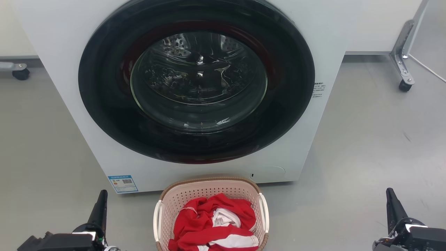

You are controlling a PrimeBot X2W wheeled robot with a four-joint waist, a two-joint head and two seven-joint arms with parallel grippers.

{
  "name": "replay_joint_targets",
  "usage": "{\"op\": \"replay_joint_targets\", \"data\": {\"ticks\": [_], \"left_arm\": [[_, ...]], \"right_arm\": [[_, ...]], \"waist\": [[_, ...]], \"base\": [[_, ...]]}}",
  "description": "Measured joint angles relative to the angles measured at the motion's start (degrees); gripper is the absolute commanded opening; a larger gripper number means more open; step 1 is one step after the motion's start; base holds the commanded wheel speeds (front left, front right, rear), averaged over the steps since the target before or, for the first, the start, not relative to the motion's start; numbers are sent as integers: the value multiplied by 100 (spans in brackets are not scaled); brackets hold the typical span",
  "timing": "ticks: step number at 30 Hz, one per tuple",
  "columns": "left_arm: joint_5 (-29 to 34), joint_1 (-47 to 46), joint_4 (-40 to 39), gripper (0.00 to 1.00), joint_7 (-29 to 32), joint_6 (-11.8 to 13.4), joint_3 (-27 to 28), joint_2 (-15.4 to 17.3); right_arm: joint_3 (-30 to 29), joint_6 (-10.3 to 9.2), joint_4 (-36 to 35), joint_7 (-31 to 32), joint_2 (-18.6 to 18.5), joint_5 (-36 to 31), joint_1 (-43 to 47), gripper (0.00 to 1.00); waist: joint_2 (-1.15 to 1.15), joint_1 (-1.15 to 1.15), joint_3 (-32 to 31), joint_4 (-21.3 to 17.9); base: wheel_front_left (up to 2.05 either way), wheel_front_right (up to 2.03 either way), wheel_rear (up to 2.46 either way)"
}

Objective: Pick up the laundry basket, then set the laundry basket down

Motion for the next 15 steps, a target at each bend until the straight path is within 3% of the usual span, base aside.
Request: {"op": "replay_joint_targets", "data": {"ticks": [15], "left_arm": [[0, 0, 0, 0, 0, 0, -1, 0]], "right_arm": [[0, 0, 1, 0, 1, 1, 0, 0]], "waist": [[0, 0, 0, 0]], "base": [[0, 0, 0]]}}
